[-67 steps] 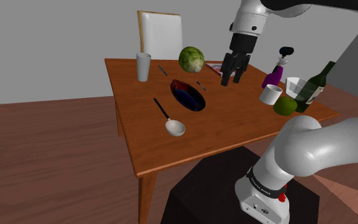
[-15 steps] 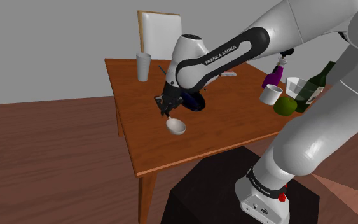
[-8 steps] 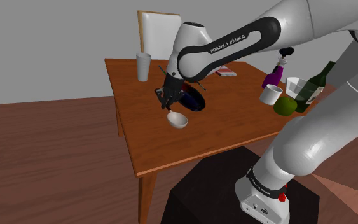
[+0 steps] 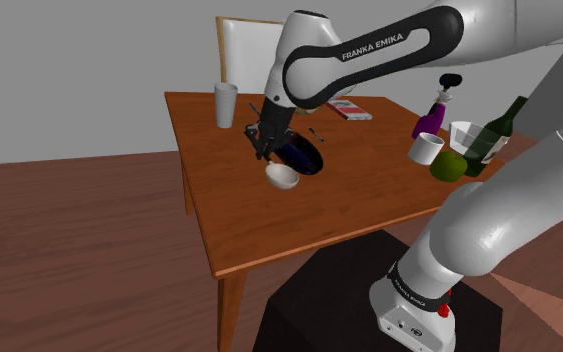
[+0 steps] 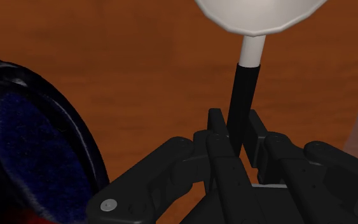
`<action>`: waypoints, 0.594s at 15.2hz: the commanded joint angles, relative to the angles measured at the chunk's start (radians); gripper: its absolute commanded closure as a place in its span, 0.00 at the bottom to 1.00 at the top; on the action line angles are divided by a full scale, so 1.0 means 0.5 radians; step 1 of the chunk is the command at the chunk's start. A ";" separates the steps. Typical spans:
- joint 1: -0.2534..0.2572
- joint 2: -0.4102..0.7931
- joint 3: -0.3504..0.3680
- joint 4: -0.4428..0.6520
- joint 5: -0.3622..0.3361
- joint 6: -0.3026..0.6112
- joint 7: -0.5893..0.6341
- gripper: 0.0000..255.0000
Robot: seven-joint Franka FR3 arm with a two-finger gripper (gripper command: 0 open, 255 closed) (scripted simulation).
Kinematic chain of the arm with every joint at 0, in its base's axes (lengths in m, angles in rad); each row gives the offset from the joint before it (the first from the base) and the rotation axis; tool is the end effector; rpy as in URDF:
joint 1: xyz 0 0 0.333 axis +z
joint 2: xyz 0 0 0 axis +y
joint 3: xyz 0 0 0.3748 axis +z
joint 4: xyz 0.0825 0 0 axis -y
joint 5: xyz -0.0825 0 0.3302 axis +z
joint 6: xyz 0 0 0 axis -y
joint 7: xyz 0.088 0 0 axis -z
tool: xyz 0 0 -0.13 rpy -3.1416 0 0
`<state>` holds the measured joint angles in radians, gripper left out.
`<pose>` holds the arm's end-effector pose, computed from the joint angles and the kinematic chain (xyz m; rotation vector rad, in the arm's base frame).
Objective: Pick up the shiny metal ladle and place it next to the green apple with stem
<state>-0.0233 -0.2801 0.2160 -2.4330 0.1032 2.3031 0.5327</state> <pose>0.3951 0.0869 0.4852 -2.9999 0.6196 -0.1972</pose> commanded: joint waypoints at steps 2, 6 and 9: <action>0.000 -0.037 -0.007 0.057 0.001 -0.095 -0.002 1.00; -0.001 -0.079 -0.015 0.131 0.001 -0.210 -0.002 1.00; -0.002 -0.105 -0.021 0.190 0.000 -0.295 -0.002 1.00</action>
<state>-0.0238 -0.3257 0.2079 -2.3458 0.1031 2.1706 0.5334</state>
